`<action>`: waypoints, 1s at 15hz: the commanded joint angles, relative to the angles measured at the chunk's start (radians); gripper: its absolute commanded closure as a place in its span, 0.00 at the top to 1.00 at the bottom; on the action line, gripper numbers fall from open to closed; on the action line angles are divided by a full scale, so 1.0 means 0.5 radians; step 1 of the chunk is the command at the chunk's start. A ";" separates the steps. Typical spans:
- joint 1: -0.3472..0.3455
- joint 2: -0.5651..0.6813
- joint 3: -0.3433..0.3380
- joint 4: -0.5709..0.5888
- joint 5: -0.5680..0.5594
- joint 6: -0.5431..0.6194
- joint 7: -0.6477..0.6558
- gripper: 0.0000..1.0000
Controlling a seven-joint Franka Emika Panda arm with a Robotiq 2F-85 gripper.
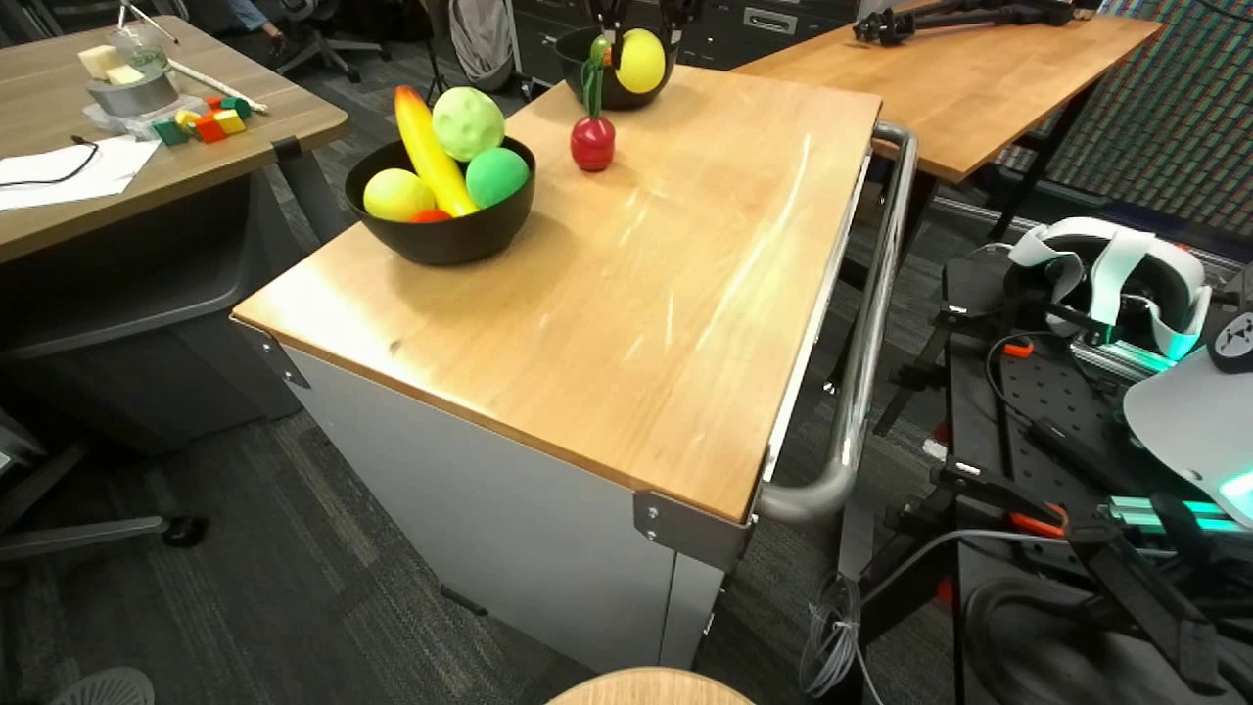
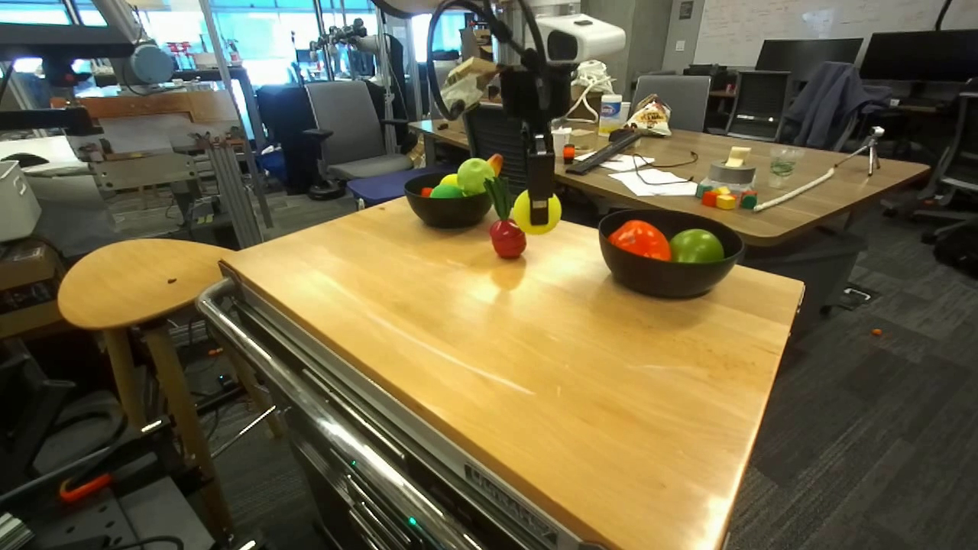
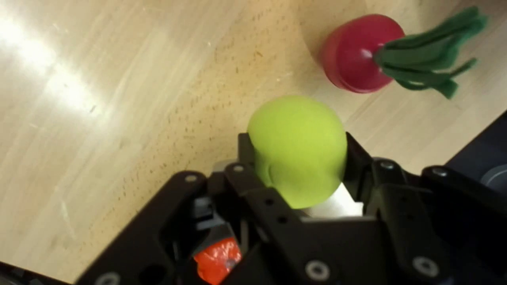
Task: Take the fruits and vegetables out of the bowls and put them on the table
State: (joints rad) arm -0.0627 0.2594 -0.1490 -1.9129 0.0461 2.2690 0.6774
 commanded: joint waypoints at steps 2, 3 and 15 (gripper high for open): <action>-0.004 -0.055 -0.024 -0.217 -0.019 0.131 -0.017 0.27; -0.005 -0.049 -0.031 -0.236 -0.023 0.141 -0.013 0.27; -0.201 -0.112 -0.102 -0.118 0.215 0.183 -0.218 1.00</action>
State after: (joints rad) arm -0.1305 0.2499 -0.1979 -2.0038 0.0855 2.3579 0.6353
